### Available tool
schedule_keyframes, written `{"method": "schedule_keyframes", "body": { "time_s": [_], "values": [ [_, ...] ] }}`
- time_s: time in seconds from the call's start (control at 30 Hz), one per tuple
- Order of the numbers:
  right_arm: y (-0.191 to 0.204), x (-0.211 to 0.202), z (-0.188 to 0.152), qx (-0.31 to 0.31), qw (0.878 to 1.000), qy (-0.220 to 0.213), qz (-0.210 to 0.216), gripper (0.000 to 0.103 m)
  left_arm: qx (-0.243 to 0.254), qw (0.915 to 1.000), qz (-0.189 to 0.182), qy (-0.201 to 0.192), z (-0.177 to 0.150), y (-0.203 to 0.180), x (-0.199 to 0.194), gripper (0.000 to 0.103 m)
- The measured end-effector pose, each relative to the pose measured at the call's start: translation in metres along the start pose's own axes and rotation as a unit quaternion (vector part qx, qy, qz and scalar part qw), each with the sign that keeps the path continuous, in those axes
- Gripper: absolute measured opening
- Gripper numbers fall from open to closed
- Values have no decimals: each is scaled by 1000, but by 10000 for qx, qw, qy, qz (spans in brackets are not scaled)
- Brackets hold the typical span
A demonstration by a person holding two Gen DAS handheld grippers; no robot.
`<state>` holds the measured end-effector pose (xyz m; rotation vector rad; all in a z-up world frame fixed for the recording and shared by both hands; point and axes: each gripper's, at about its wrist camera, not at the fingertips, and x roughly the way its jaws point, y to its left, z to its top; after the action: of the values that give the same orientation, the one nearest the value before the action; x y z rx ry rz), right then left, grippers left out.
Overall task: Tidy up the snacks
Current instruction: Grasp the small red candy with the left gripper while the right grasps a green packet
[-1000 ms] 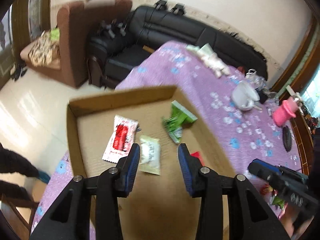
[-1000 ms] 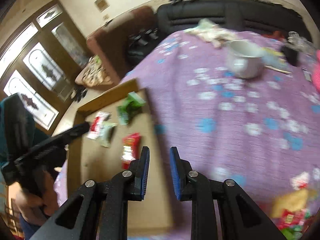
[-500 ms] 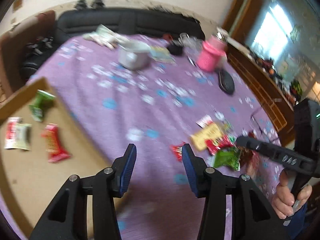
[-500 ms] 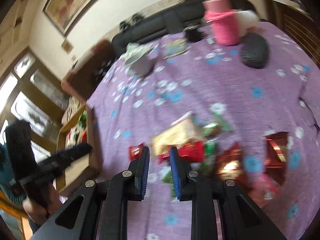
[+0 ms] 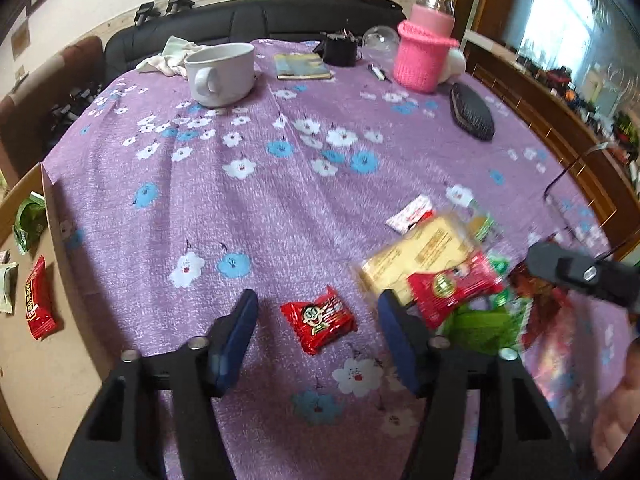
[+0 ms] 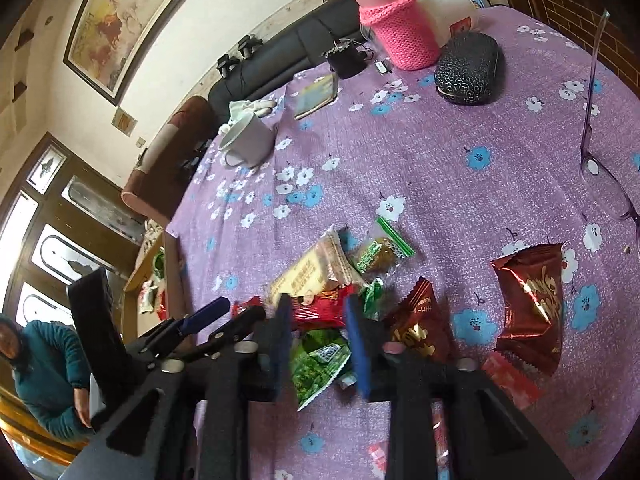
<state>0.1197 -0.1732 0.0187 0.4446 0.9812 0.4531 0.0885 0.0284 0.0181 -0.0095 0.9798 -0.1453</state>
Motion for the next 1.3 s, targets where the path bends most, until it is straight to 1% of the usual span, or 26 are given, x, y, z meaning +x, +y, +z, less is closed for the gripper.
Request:
{"method": "schedule_keyframes", "body": {
  "time_s": [0.03,0.07,0.1,0.13,0.2,0.27,0.33,0.4,0.5,0.6,0.67,0.73,0.87,0.97,1.07,1.2,1.3],
  "values": [
    [1,3,-1,-66,9999,30,-86,39,19,10000,34,27,-2,0,2,39],
    [3,7,-2,-143,9997,64,-196,39,82,9998,139,-110,-4,-1,0,36],
    [5,11,-3,-237,9991,112,-337,39,98,9997,174,-118,-5,0,0,32],
    [7,13,-4,-299,9987,153,-382,39,94,9997,159,-160,-6,0,0,30],
    [14,17,-8,-519,9977,278,-336,40,25,9996,164,-240,-8,3,-2,24],
    [22,20,-15,-709,9961,506,-161,42,-48,9996,77,-255,-7,7,-2,24],
    [33,24,-22,-995,9918,793,103,43,-118,9996,9,-266,-7,11,-4,23],
    [40,22,-25,-1129,9902,804,170,44,-169,9995,-4,-269,-7,15,-4,23],
    [41,21,-28,-1270,9894,705,-16,46,-242,9992,-68,-299,-7,18,-7,23],
    [42,24,-30,-1403,9876,679,-199,46,-282,9989,-138,-355,-6,18,-10,23],
    [45,25,-31,-1522,9859,678,-155,46,-293,9987,-135,-383,-6,18,-12,23],
    [51,26,-35,-1687,9830,696,-178,46,-318,9986,-161,-387,-6,19,-12,23],
    [64,34,-47,-2156,9721,740,-546,47,-408,9980,-190,-435,-5,23,-15,23],
    [70,35,-52,-2344,9673,688,-687,47,-423,9978,-207,-469,-5,24,-17,23],
    [67,36,-52,-2293,9682,729,-681,46,-410,9978,-218,-478,-4,24,-17,23],
    [69,38,-53,-2373,9650,827,-753,45,-383,9977,-241,-497,-4,23,-18,23],
    [70,38,-55,-2382,9644,822,-806,45,-377,9977,-234,-514,-5,23,-19,23]
  ]
}}
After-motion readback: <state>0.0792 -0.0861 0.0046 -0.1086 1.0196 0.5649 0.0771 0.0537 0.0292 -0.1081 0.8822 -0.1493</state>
